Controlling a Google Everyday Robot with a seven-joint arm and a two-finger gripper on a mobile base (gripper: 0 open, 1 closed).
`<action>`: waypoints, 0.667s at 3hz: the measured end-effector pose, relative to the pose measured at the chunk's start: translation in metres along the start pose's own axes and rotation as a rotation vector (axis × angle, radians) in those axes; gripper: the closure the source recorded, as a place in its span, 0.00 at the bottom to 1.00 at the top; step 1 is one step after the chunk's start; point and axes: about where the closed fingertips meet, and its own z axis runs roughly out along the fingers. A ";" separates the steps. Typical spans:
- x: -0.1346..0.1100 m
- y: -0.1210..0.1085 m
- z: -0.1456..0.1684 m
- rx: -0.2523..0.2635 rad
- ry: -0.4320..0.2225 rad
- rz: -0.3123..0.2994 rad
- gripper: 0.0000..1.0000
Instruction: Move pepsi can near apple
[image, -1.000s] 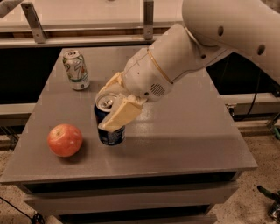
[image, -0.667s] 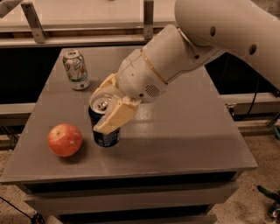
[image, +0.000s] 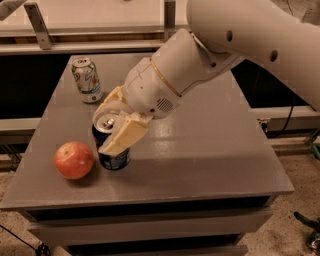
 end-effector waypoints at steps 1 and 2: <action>-0.001 -0.002 0.007 -0.007 0.004 -0.003 0.58; -0.003 -0.001 0.007 -0.007 0.006 -0.007 0.35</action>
Offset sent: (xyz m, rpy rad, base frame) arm 0.0004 0.0052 -0.0028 -0.0047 0.0007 0.0054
